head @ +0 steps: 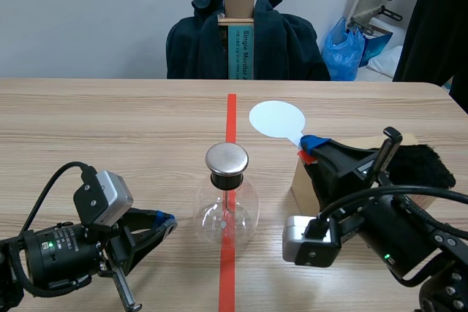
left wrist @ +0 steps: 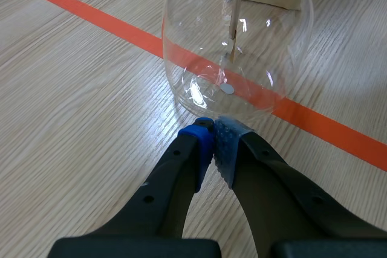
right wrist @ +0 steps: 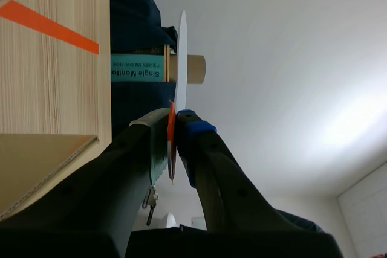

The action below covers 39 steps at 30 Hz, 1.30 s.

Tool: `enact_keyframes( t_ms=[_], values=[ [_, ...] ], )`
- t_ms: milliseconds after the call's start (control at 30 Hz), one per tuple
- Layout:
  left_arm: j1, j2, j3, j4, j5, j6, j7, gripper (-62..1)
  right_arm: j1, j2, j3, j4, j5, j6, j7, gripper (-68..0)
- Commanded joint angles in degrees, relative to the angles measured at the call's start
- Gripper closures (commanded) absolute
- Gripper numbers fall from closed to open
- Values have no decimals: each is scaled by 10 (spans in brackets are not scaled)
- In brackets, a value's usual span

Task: Do the electroscope experiment.
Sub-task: 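Move the plate toward and away from the electroscope, then hold the plate still at the electroscope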

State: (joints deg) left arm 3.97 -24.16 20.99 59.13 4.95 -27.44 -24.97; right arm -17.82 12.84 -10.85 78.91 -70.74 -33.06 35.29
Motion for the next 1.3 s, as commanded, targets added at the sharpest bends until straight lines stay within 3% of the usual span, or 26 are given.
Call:
enact_keyframes(
  t_ms=[0,400,1267],
  values=[
    [-2,-3,-1,14,-6,-1,-7,-30,3,3,7,9,3,-6,15,-6],
    [-2,-3,-1,14,-6,-1,-7,-30,3,3,7,9,3,-6,129,-6],
    [-2,-3,-1,14,-6,-1,-7,-30,3,3,7,9,4,-6,140,-6]
  ],
)
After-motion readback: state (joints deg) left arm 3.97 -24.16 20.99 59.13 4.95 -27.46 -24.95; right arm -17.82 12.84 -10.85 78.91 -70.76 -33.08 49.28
